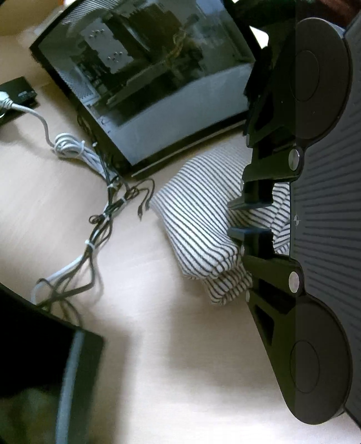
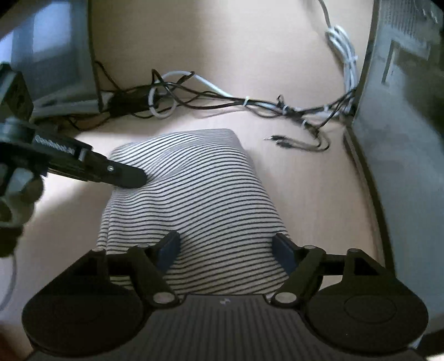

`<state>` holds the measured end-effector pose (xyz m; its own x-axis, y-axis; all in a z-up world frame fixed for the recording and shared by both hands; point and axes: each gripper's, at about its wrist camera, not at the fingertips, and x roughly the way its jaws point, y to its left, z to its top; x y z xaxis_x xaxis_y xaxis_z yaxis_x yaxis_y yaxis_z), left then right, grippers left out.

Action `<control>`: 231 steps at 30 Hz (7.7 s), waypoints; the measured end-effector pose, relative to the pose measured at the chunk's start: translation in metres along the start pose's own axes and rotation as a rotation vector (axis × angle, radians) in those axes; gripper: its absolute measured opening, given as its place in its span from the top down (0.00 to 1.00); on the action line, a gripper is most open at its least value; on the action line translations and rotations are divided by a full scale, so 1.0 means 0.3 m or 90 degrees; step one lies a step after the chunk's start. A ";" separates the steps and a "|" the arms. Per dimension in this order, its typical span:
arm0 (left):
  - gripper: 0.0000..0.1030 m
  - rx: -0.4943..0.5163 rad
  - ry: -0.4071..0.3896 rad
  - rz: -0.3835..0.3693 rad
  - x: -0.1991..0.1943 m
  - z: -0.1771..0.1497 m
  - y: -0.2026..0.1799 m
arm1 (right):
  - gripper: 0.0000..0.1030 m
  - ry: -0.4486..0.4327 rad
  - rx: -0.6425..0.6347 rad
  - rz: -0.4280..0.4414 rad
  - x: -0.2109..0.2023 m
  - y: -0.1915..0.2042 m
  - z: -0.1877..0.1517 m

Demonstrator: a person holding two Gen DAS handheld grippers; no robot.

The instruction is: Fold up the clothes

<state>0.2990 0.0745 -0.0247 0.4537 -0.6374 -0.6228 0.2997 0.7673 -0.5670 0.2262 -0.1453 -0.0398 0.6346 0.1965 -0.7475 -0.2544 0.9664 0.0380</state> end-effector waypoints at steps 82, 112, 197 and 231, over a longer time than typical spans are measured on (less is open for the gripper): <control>0.20 0.031 -0.126 0.075 -0.322 0.018 -0.049 | 0.00 -0.025 -0.054 -0.067 0.000 0.110 -0.033; 0.17 -0.124 -0.167 0.123 -0.202 -0.100 0.010 | 0.00 -0.023 -0.087 0.046 -0.003 -0.003 -0.064; 0.79 -0.066 -0.195 0.112 -0.207 -0.345 -0.244 | 0.01 -0.080 -0.037 0.148 -0.052 -0.176 -0.021; 0.45 -0.052 -0.139 0.275 -0.054 -0.155 -0.024 | 0.32 -0.083 -0.072 0.163 0.045 -0.066 0.030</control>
<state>0.2504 0.0760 -0.0355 0.6905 -0.2253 -0.6873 -0.0175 0.9448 -0.3273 0.2465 -0.1602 -0.0447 0.6259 0.4578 -0.6313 -0.4928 0.8596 0.1349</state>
